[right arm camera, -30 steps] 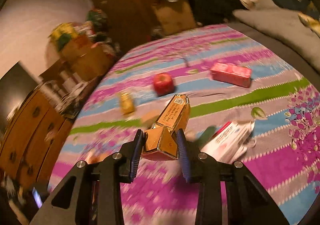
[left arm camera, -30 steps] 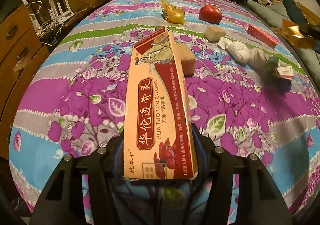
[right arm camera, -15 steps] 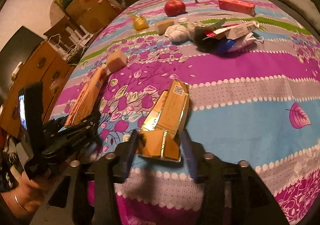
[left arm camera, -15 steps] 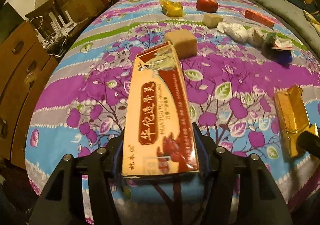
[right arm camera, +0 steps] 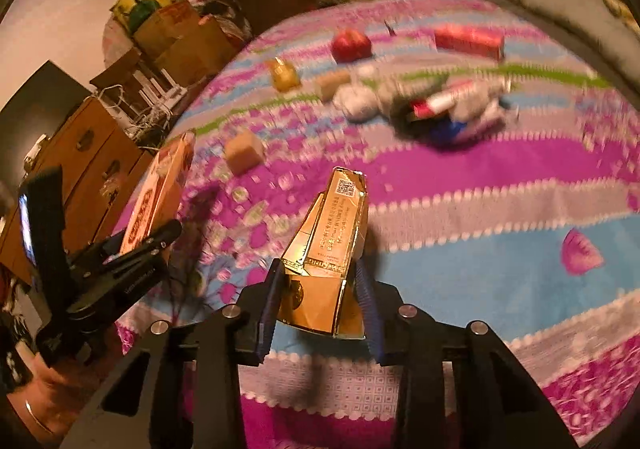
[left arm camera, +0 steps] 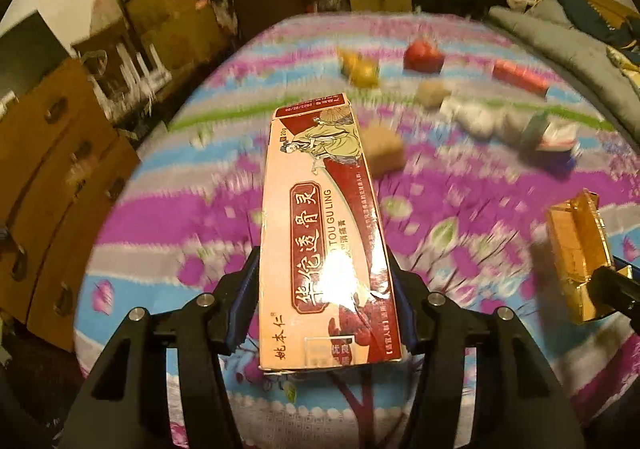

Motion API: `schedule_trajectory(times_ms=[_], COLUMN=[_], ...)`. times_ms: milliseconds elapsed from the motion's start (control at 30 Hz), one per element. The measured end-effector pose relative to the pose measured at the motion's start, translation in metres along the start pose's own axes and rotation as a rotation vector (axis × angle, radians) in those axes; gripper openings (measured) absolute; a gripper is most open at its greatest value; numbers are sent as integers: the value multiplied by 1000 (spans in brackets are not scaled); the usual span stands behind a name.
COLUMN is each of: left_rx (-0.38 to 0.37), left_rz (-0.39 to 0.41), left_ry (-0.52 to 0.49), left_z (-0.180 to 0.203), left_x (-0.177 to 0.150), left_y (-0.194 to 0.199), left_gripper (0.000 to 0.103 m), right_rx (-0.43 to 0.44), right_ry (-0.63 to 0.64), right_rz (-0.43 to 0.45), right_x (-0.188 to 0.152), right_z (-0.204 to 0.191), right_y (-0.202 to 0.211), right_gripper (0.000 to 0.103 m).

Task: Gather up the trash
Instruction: 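Grasp the gold box with right tool while left tool lifts the tan box, then carry the tan box and gold box over the green bin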

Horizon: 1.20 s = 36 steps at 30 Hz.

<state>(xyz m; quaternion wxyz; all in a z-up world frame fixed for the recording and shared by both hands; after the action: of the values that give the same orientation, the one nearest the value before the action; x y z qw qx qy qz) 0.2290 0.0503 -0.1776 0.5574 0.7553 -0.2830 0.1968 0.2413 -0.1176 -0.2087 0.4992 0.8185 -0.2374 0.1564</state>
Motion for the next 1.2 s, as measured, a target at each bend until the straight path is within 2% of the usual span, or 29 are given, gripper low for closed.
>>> schedule_trajectory(times_ms=[100, 233, 333, 467, 667, 867, 1000, 1200], left_rx=[7, -13, -43, -104, -205, -312, -377, -461], left_rz=[70, 143, 200, 275, 364, 431, 466, 521], left_ry=[-23, -53, -73, -100, -168, -247, -315, -439], left_z=[9, 27, 46, 80, 145, 211, 256, 326], left_x=[24, 54, 80, 108, 136, 147, 145, 131], left_y=[28, 60, 83, 114, 157, 199, 224, 262], left_gripper=[54, 54, 54, 54, 54, 54, 54, 54], right_rx=[-8, -66, -126, -186, -264, -357, -421, -512], right_ry=[36, 93, 125, 103, 12, -85, -160, -263], right_rz=[64, 178, 269, 370, 488, 572, 614, 652], right_x=[13, 32, 44, 56, 59, 43, 25, -13], right_z=[-10, -16, -14, 4, 54, 113, 157, 220], right_y=[27, 73, 114, 171, 259, 337, 387, 439], right_gripper=[38, 38, 38, 38, 38, 38, 38, 38])
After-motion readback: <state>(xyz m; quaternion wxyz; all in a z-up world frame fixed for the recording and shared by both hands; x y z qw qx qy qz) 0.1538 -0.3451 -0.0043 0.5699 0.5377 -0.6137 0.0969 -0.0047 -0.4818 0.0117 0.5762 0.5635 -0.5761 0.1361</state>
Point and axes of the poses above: each gripper's, at about its wrist camera, not at the fingertips, and y roughly against the way its jaws point, z to its right, x to its top, the point moved 9 cm from there along -y, roughly the way its jaws point, and after that the axes turned 11 degrees about -y, right-handed, at the moved point
